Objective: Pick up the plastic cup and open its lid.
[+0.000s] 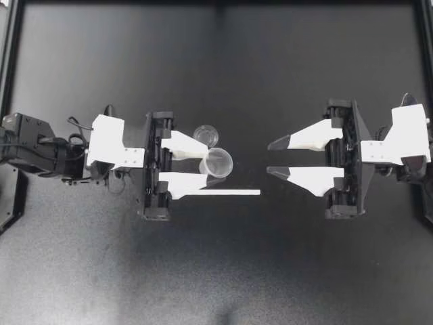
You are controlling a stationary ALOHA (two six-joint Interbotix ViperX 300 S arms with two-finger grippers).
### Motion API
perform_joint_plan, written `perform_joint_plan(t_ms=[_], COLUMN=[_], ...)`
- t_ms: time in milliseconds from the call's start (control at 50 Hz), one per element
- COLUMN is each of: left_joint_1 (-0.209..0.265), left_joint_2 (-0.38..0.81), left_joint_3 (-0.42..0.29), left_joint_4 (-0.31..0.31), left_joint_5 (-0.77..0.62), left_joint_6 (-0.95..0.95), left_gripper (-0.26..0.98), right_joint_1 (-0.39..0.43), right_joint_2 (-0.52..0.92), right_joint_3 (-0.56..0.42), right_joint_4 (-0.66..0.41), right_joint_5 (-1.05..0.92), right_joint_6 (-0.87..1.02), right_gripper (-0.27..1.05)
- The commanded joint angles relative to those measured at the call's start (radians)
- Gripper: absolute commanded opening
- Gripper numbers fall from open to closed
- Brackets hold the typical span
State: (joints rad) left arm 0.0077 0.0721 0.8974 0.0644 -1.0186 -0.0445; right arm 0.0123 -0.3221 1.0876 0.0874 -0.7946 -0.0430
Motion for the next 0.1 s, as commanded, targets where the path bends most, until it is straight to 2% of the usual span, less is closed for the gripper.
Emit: perform_joint_plan(t_ms=[0, 80], left_joint_1=[0.000, 0.000], left_joint_2=[-0.031, -0.037], left_joint_3=[-0.017, -0.015], left_joint_4=[0.002, 0.002], left_joint_5=[-0.003, -0.003], left_joint_6=[0.000, 0.000], left_gripper=[0.18, 0.18], right_joint_1=[0.005, 0.005], right_joint_2=[-0.017, -0.015], right_joint_3=[-0.009, -0.012], right_joint_4=[-0.002, -0.002], right_joint_5=[-0.005, -0.005], right_joint_6=[0.002, -0.002], right_gripper=[0.46, 0.46])
